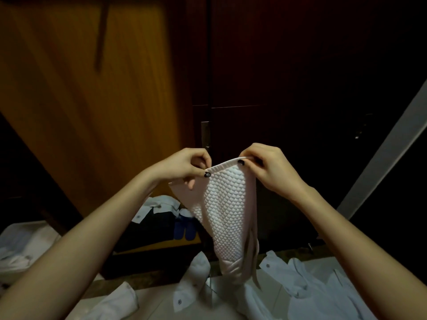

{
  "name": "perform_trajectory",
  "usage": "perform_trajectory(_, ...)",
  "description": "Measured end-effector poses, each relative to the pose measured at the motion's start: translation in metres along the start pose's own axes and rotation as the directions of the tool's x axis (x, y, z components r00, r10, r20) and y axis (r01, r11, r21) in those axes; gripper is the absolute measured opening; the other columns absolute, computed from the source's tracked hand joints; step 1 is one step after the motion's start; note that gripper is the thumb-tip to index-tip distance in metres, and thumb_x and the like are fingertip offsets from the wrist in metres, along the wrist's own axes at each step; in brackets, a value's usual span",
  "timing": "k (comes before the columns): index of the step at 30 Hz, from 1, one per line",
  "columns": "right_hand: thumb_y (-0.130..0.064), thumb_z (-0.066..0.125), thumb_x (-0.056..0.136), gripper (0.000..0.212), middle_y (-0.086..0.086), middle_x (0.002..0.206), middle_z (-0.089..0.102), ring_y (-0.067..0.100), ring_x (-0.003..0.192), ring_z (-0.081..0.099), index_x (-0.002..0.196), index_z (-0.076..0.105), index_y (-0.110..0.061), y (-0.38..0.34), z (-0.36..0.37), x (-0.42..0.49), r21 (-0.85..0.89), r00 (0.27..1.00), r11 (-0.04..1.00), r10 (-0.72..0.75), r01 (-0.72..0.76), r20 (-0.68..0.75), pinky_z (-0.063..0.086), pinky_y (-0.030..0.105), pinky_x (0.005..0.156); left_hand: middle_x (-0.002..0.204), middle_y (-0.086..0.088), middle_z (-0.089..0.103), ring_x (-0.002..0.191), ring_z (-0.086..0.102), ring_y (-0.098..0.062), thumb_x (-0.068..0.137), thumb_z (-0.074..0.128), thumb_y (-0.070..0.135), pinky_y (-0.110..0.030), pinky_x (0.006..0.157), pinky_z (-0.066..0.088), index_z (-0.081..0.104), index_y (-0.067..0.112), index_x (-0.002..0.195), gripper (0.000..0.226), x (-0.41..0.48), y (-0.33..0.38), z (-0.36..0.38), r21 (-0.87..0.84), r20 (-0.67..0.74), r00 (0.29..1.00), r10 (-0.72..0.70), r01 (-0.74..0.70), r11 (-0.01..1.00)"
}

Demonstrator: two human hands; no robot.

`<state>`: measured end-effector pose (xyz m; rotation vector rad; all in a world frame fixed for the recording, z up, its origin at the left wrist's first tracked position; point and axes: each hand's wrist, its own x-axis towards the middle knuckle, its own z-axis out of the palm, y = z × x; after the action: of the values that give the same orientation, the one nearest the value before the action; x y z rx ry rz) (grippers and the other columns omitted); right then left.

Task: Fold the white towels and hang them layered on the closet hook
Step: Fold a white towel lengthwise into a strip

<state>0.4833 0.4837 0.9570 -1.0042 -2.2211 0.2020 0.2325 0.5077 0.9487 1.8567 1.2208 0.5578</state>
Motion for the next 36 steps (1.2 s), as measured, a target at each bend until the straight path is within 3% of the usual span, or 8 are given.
perform_trajectory(9,-0.009,0.062,0.094,0.011,-0.012,0.09,0.059,-0.004,0.088,0.057,0.1,0.07,-0.01,0.005,-0.011,-0.007,0.015,1.0,1.0,0.009,-0.008,-0.023,0.043,0.01,0.078,0.082,-0.005,0.074,0.067,0.073,-0.026,0.091,0.062,0.0,-0.024,0.054,0.058,0.061,0.009,0.091,0.009,-0.002,0.009,0.026,-0.268,-0.109,0.986,0.123,-0.148,0.952)
perform_trajectory(14,-0.01,0.061,0.094,0.011,-0.014,0.091,0.059,-0.005,0.09,0.058,0.101,0.07,-0.012,0.004,-0.01,-0.009,0.033,1.0,0.999,0.022,-0.021,-0.019,0.043,0.009,0.078,0.08,-0.001,0.076,0.075,0.073,-0.013,0.088,0.069,0.015,-0.023,0.067,0.059,0.076,0.014,0.088,0.007,0.0,0.005,0.028,-0.083,-0.123,0.99,0.063,-0.074,0.994)
perform_trajectory(17,-0.015,0.061,0.095,0.011,-0.017,0.09,0.058,-0.005,0.089,0.058,0.101,0.07,-0.015,0.004,-0.008,-0.012,0.031,0.998,0.998,0.063,-0.062,-0.019,0.043,0.009,0.077,0.07,0.007,0.073,0.065,0.067,-0.003,0.086,0.071,0.013,-0.014,0.059,0.051,0.075,0.016,0.08,0.008,-0.002,0.007,0.026,-0.045,-0.173,0.981,0.082,-0.091,0.995)
perform_trajectory(24,-0.023,0.062,0.095,0.011,-0.013,0.091,0.066,-0.001,0.088,0.062,0.099,0.071,-0.018,0.003,-0.01,-0.021,0.087,0.989,0.986,0.145,-0.144,-0.006,0.049,0.015,0.075,0.091,0.001,0.062,0.084,0.061,-0.011,0.082,0.074,0.008,-0.027,0.074,0.049,0.058,0.021,0.085,0.021,-0.005,0.019,0.015,0.149,-0.294,0.924,0.244,-0.208,0.967)
perform_trajectory(27,-0.031,0.061,0.095,0.014,-0.015,0.094,0.067,-0.001,0.09,0.063,0.101,0.071,-0.022,0.007,-0.011,-0.021,0.102,0.979,0.974,0.199,-0.203,0.051,0.053,0.023,0.08,0.104,0.002,0.061,0.097,0.059,-0.005,0.085,0.07,0.006,-0.021,0.082,0.047,0.057,0.027,0.094,0.026,-0.013,0.023,0.011,0.086,-0.218,0.947,0.238,-0.224,0.971)
perform_trajectory(30,-0.03,0.061,0.095,0.008,-0.015,0.092,0.068,-0.001,0.09,0.063,0.095,0.069,-0.029,0.008,-0.01,-0.015,0.183,0.974,0.957,0.215,-0.225,0.071,0.053,0.026,0.08,0.099,0.008,0.063,0.089,0.057,0.004,0.086,0.069,0.005,-0.014,0.081,0.044,0.062,0.023,0.094,0.021,-0.019,0.029,0.011,0.05,-0.168,0.952,0.256,-0.251,0.967)
perform_trajectory(33,-0.016,0.062,0.094,0.012,-0.006,0.11,0.06,0.006,0.103,0.058,0.093,0.066,-0.027,0.008,-0.003,-0.002,0.275,0.985,0.947,0.153,-0.168,0.076,0.05,0.025,0.088,0.085,0.006,0.06,0.079,0.055,-0.002,0.082,0.073,0.003,-0.017,0.072,0.044,0.06,0.014,0.082,0.017,-0.023,0.038,0.01,0.021,-0.185,0.94,0.286,-0.287,0.958)
perform_trajectory(36,-0.022,0.063,0.094,0.007,-0.013,0.14,0.036,-0.002,0.131,0.036,0.097,0.067,-0.026,0.006,-0.001,0.016,0.33,0.97,0.924,0.124,-0.19,0.211,0.037,0.003,0.093,0.077,0.014,0.06,0.075,0.055,-0.001,0.08,0.076,0.003,-0.014,0.066,0.045,0.06,0.014,0.077,0.019,-0.031,0.044,-0.004,-0.027,-0.165,0.937,0.307,-0.315,0.949)
